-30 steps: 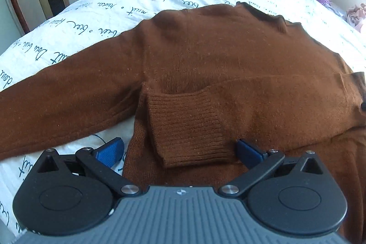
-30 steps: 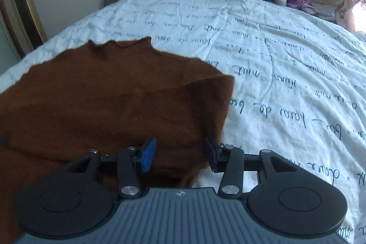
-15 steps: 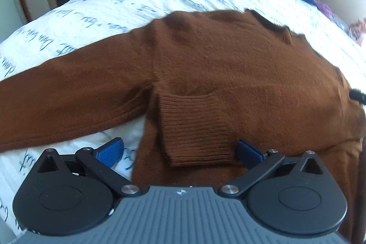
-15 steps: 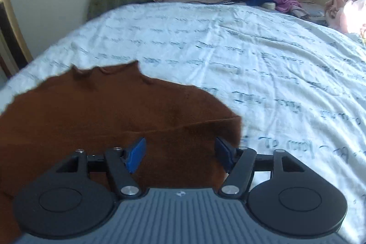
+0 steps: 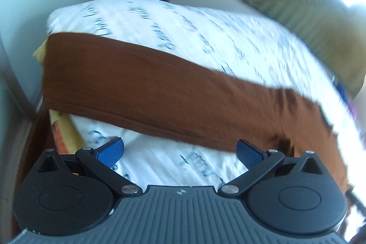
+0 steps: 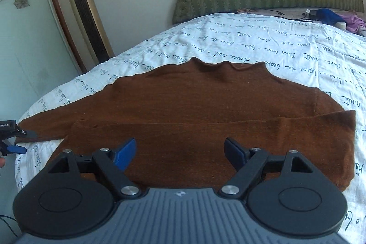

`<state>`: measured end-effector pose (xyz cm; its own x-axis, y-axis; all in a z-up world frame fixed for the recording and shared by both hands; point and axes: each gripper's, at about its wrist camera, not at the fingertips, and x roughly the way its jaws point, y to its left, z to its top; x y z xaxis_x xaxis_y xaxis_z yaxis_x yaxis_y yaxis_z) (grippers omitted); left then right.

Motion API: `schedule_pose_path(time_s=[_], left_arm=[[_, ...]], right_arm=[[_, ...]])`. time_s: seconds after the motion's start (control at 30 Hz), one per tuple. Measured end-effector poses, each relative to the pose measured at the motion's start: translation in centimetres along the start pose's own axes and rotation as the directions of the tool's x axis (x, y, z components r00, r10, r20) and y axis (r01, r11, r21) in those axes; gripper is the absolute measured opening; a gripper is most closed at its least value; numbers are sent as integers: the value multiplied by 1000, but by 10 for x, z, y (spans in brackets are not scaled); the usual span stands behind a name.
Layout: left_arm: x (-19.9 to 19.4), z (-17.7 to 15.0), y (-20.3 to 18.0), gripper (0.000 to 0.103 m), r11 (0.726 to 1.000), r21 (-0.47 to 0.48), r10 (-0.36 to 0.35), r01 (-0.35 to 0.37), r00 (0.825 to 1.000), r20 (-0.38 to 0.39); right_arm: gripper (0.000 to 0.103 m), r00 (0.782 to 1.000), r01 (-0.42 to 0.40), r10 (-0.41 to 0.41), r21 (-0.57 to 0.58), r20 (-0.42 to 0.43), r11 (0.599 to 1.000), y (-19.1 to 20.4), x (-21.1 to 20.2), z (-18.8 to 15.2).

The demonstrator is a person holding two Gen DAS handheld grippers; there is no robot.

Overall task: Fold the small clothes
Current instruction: 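Move the left gripper to the other sleeve cuff and close on it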

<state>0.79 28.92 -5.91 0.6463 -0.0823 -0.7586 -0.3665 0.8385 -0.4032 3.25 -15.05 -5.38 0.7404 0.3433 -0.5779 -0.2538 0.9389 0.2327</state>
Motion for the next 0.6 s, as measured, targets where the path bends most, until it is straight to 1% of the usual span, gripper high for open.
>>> schedule_pose_path(time_s=[0.07,0.13,0.2,0.3,0.33,0.4,0.43,0.47,0.53,0.6], left_arm=[[-6,6,24,103,990,-113,-79,80,997,20],[-9,10,47,103,964,-211,-154,159,987,42],[-14,11,67,103,936,-287,-183,203,978,96],[-10,14,92,103,901,-373,-191,223,974,121],[-8,13,101,103,883,-400,-210,246,969,132],[-2,13,119,103,830,-463,-272,310,951,148],[-3,12,124,103,803,-487,-296,344,939,176],[-4,12,128,103,791,-493,-302,363,932,202],[-10,15,132,103,791,-485,-285,373,926,247],[-16,16,137,103,793,-474,-278,382,920,276]], right_arm=[[84,1000,-5,5,-6,9,1000,3,-6,1],[84,1000,-5,5,-8,23,1000,5,-12,2],[84,999,-7,7,-6,33,1000,6,-18,4],[84,999,-8,9,-4,44,1000,6,-24,5],[84,999,-9,9,-4,47,1000,6,-26,5],[84,999,-15,15,-3,52,1000,8,-28,5],[84,998,-18,18,-6,54,1000,9,-29,5],[84,998,-19,19,-10,56,1000,9,-30,5],[84,998,-18,18,-13,56,1000,12,-31,5],[84,998,-26,27,-13,58,1000,13,-32,5]])
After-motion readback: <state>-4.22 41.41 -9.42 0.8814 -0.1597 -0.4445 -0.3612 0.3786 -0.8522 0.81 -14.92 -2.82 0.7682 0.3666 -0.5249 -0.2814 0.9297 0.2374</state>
